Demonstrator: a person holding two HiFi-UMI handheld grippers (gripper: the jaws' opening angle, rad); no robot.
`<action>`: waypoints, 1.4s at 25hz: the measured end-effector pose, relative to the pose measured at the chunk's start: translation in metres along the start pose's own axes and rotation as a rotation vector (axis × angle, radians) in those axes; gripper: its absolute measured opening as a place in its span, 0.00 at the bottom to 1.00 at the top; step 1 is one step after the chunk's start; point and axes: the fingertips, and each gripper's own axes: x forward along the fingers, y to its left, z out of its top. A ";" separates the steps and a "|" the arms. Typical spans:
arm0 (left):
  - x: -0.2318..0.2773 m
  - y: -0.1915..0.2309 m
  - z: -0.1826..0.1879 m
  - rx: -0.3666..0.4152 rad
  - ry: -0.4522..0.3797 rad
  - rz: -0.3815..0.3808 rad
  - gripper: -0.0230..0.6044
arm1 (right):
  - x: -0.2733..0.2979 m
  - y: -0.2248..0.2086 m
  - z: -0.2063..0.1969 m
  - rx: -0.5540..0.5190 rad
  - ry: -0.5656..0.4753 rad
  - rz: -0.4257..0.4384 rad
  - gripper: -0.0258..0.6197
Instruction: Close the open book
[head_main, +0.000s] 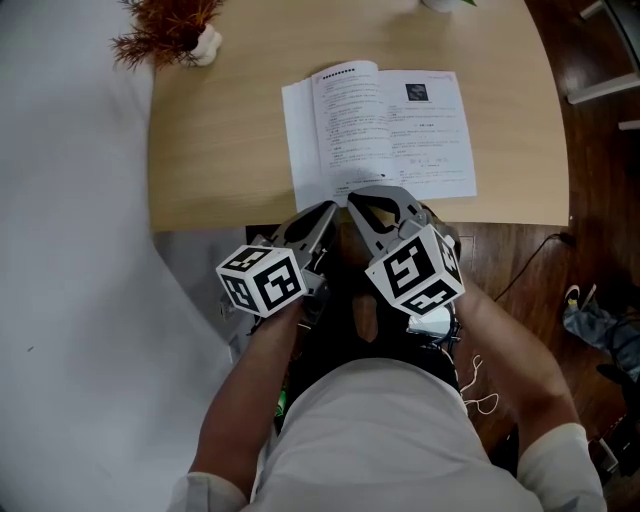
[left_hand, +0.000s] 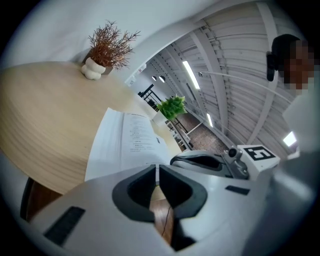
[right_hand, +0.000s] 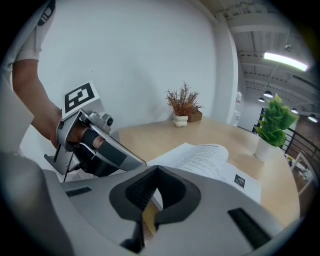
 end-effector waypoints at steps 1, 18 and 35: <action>0.000 0.001 0.000 -0.010 -0.003 0.001 0.03 | 0.000 0.000 -0.002 -0.039 0.013 -0.009 0.04; -0.032 0.019 -0.016 -0.050 -0.018 0.047 0.03 | 0.062 0.041 -0.037 -0.650 0.314 0.126 0.17; -0.034 0.023 -0.019 -0.059 0.007 0.023 0.03 | 0.054 0.041 -0.017 -0.400 0.232 0.128 0.04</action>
